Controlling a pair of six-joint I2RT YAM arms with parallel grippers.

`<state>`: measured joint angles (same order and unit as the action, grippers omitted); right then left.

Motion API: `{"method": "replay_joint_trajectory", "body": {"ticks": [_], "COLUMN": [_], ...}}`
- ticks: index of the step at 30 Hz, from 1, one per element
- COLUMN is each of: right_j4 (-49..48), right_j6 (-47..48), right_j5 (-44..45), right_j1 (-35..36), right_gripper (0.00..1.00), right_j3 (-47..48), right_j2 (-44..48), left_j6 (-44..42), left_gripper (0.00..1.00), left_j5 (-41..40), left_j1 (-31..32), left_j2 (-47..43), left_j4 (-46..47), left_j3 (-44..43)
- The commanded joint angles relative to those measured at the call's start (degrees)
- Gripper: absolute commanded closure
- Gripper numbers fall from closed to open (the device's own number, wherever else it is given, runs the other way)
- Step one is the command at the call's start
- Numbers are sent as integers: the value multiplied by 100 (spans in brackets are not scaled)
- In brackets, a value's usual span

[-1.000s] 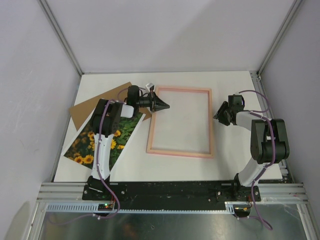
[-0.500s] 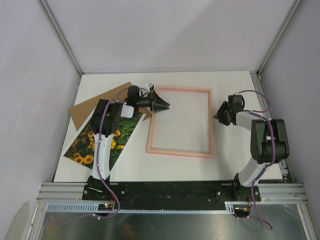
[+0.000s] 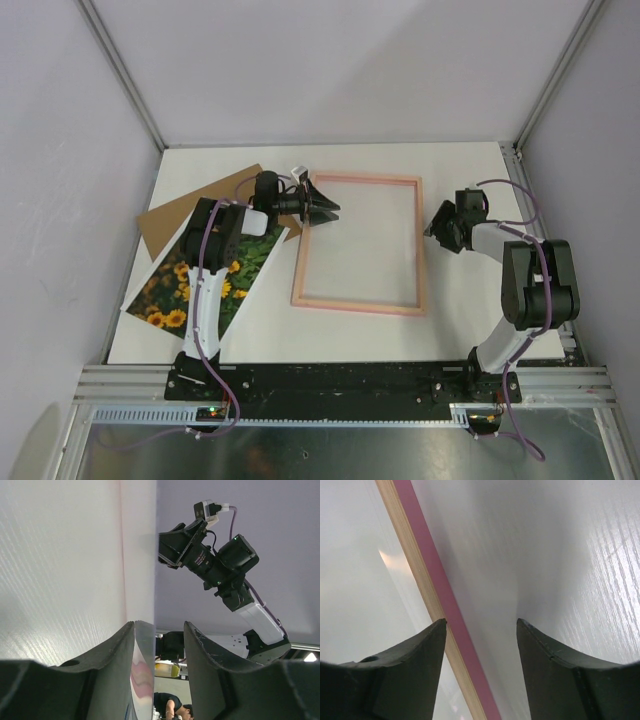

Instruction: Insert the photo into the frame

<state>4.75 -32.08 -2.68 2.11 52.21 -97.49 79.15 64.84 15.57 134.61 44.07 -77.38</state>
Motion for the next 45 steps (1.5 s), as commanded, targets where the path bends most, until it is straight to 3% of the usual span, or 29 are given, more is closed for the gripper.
{"method": "replay_joint_trajectory", "body": {"ticks": [1,14,23,34,45], "right_j4": [376,1014,1151,1330,2008], "right_j6": [117,266,-105,-357,-155], "right_j5": [210,779,914,1774,2852], "right_j1": [109,671,2282,4110,4860], "right_gripper": [34,18,11,6,3], "right_j3": [5,540,1218,2137,3410], "right_j2": [226,825,870,296,-872], "left_j6": [-5,-43,-35,-20,3], "left_gripper": [51,51,51,51,52], "left_j5": [20,11,5,8,37], "left_j1": [-12,-10,22,57,75], "left_j2": [-32,-4,19,65,93], "left_j4": [216,216,216,216,216], "left_j3": [-224,-258,-272,-329,-370]}}
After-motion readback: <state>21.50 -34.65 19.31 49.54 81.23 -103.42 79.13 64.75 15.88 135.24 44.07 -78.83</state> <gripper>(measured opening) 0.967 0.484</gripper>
